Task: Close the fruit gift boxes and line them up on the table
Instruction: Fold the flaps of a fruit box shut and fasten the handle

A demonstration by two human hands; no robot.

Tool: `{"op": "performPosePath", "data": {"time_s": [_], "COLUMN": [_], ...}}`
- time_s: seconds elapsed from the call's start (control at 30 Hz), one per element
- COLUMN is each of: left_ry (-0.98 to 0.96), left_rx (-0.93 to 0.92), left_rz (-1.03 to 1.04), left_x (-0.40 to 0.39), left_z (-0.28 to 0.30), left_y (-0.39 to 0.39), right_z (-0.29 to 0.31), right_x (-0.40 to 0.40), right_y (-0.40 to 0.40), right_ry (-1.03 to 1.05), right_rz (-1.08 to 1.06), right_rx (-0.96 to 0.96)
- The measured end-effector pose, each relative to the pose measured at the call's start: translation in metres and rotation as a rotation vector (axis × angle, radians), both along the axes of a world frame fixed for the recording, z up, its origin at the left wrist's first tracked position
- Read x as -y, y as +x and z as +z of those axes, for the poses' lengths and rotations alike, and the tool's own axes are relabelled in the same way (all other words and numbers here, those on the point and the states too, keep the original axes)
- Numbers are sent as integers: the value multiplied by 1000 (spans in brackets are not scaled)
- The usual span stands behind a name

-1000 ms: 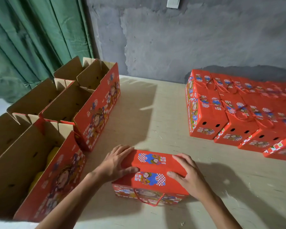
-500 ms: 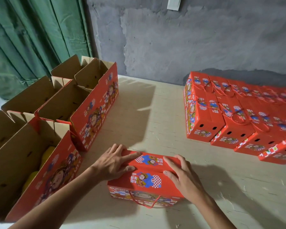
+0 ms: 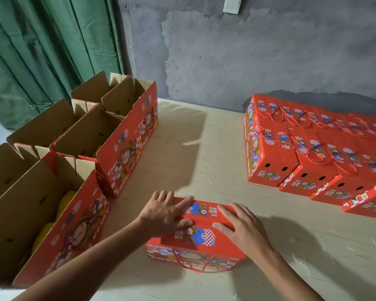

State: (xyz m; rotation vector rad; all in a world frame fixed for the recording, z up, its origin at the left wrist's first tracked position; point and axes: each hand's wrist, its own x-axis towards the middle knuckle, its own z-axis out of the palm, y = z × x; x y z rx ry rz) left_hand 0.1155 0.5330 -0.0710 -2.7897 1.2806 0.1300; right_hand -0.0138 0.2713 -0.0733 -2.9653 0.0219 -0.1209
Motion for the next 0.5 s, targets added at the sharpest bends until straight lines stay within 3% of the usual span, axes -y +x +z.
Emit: {"op": "performPosePath", "data": {"time_s": [0.17,0.5], "left_ry": [12,94], "left_rx": [-15,65], "left_rz": [9,-87], "left_x": [0,-3], "left_z": [-1,-7], "left_y": [1,8], "right_z": [-5,-5], "right_x": [-5,0], "right_y": [-1,3], "right_ry": [-27,-65], "right_rz": [-22,105], "right_rx": [55,-135]}}
